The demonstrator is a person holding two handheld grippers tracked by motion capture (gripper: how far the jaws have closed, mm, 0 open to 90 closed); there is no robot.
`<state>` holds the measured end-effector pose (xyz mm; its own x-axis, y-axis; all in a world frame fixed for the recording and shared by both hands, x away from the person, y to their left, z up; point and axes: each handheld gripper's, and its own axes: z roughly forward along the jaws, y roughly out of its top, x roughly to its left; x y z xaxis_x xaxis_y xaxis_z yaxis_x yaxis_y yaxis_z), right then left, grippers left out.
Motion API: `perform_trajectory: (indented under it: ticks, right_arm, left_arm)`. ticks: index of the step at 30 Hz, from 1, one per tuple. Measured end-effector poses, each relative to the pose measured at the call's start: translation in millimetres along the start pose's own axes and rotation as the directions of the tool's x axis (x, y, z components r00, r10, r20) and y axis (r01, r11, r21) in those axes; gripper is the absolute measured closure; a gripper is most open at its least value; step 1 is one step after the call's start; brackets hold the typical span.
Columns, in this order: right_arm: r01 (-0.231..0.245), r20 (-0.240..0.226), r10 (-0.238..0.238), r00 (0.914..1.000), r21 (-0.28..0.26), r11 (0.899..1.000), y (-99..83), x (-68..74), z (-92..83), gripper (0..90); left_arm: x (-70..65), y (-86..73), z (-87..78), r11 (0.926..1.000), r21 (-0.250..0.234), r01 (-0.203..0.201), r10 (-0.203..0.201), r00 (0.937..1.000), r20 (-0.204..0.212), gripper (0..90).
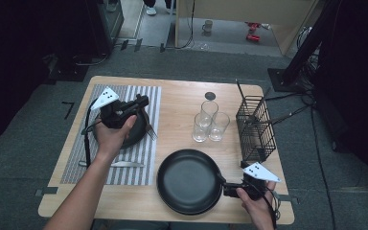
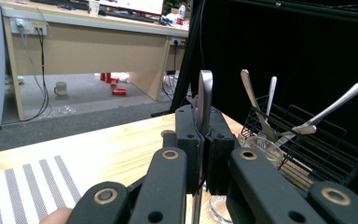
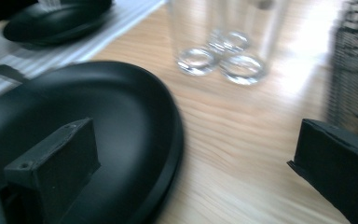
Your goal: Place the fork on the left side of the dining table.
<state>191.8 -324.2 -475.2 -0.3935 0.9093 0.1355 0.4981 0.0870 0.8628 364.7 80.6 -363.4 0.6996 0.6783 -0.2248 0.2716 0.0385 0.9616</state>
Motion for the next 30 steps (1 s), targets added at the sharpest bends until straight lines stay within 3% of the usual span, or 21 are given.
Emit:
perform_trajectory:
  ticks: [8, 12, 16, 18, 21, 26, 30]
  right_arm:
    - [-0.057, 0.071, 0.053, 0.9960, 0.049, 0.997, -18.4, -32.6, -12.3, 0.0]
    - [-0.089, 0.112, 0.080, 0.9905, 0.076, 0.993, -27.1, -45.8, -12.5, 0.0]
    - [-0.113, 0.172, 0.091, 0.9809, 0.124, 0.986, -33.7, -57.7, -9.6, 0.0]
    - [-0.127, 0.183, 0.100, 0.9779, 0.140, 0.982, -36.4, -63.1, -8.4, 0.0]
    - [-0.142, 0.195, 0.109, 0.9747, 0.161, 0.977, -40.5, -69.1, -5.6, 0.0]
    - [-0.116, 0.220, 0.069, 0.9731, 0.208, 0.971, -46.2, -70.9, 2.7, 0.0]
    - [-0.097, 0.236, 0.042, 0.9707, 0.224, 0.970, -45.5, -71.3, 4.7, 0.0]
  left_arm:
    - [10.1, 2.4, 7.6, 1.0000, -0.007, -0.001, 0.001, 0.9995, -0.032, 88.3]
    - [17.3, 3.8, 10.2, 0.9997, -0.011, 0.022, -0.022, 0.9989, -0.042, 88.3]
    - [21.6, 5.7, 12.6, 0.9998, -0.010, 0.015, -0.016, 0.9958, -0.090, 88.2]
    - [24.8, 6.7, 14.0, 0.9998, -0.004, 0.018, -0.019, 0.9949, -0.099, 88.2]
    - [29.8, 7.3, 16.8, 0.9996, -0.021, 0.019, -0.021, 0.9895, -0.143, 88.2]
    - [41.0, 9.5, 23.1, 0.9989, -0.017, 0.043, -0.045, 0.9874, -0.151, 88.2]
    - [46.8, 10.0, 27.3, 0.9994, -0.013, 0.032, -0.034, 0.9826, -0.182, 88.2]
